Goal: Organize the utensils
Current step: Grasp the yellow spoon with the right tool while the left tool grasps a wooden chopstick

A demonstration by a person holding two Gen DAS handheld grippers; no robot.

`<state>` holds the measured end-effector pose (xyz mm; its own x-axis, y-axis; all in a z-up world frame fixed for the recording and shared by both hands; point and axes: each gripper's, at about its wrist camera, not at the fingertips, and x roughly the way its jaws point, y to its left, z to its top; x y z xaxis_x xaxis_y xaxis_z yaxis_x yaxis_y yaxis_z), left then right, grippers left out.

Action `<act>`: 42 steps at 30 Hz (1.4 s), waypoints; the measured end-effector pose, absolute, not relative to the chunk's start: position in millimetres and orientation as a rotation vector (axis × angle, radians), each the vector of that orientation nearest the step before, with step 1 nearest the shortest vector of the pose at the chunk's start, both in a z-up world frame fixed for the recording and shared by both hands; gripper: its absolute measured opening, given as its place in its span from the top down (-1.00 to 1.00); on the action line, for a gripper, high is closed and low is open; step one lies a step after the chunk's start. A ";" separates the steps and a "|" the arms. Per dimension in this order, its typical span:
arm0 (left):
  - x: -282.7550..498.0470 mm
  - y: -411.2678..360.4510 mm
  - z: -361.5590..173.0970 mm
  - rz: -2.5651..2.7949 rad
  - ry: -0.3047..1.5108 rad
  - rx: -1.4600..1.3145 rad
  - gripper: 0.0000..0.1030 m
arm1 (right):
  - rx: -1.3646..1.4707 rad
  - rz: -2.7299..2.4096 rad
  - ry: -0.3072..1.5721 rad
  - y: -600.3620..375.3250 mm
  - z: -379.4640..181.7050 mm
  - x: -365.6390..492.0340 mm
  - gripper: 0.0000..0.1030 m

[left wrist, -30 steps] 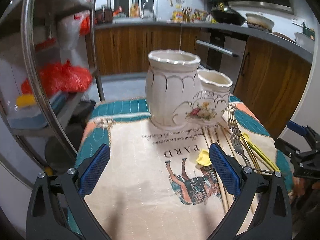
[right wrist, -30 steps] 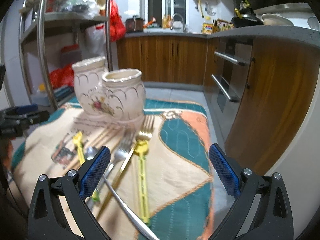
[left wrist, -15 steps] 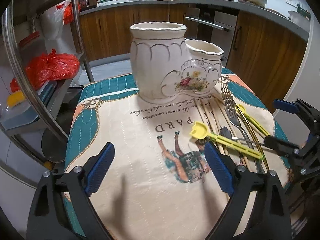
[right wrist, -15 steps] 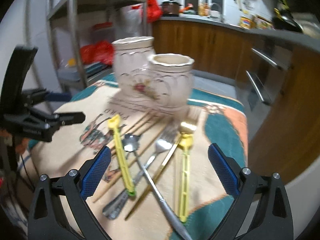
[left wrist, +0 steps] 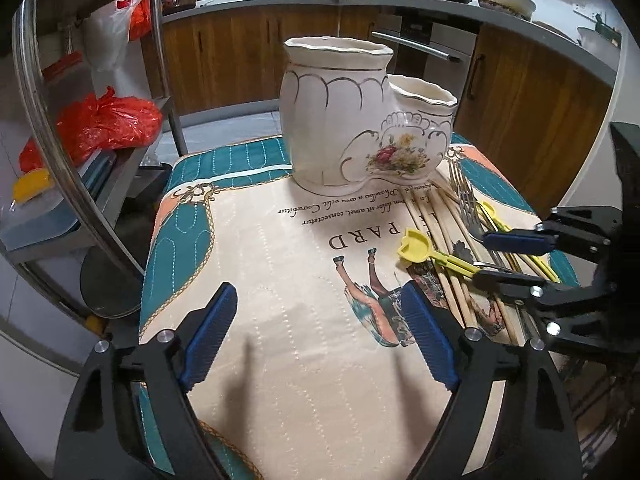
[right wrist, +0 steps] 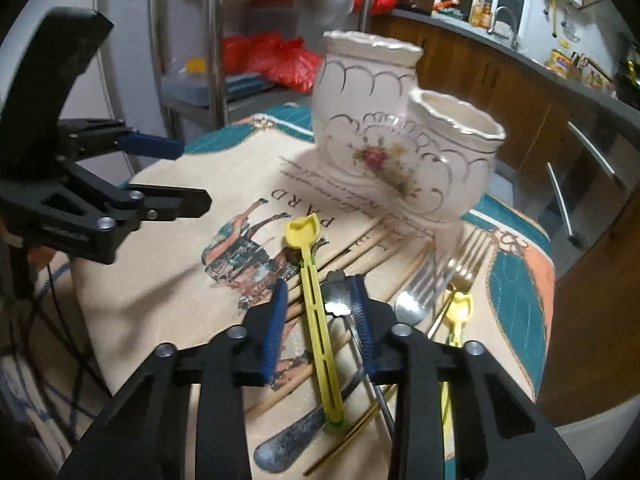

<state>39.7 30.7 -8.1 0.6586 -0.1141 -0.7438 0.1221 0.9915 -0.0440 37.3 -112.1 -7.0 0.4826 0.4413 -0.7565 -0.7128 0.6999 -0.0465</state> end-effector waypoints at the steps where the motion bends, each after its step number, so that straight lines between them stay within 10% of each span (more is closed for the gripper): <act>1: 39.5 30.5 -8.2 -0.135 0.842 0.009 -0.61 | -0.383 0.728 0.801 -109.9 -7.7 38.8 0.45; 7: 40.9 29.3 -7.6 -0.150 0.850 0.012 -0.61 | -0.408 0.747 0.862 -101.0 -17.2 45.5 0.78; 18: 54.4 -1.4 -11.0 -0.218 0.899 0.052 -0.58 | -0.245 0.695 0.789 -142.1 4.6 45.5 0.79; 29: 73.5 -44.1 -26.9 -0.278 1.014 0.086 0.32 | -0.122 0.633 0.739 -186.4 10.5 46.9 0.79; 39: 78.3 -62.4 -35.2 -0.257 1.050 0.134 0.41 | -0.084 0.638 0.717 -196.9 9.7 47.3 0.79; 42: 82.8 -62.8 -34.7 -0.247 1.039 0.124 0.81 | -0.071 0.640 0.711 -199.4 9.9 46.4 0.79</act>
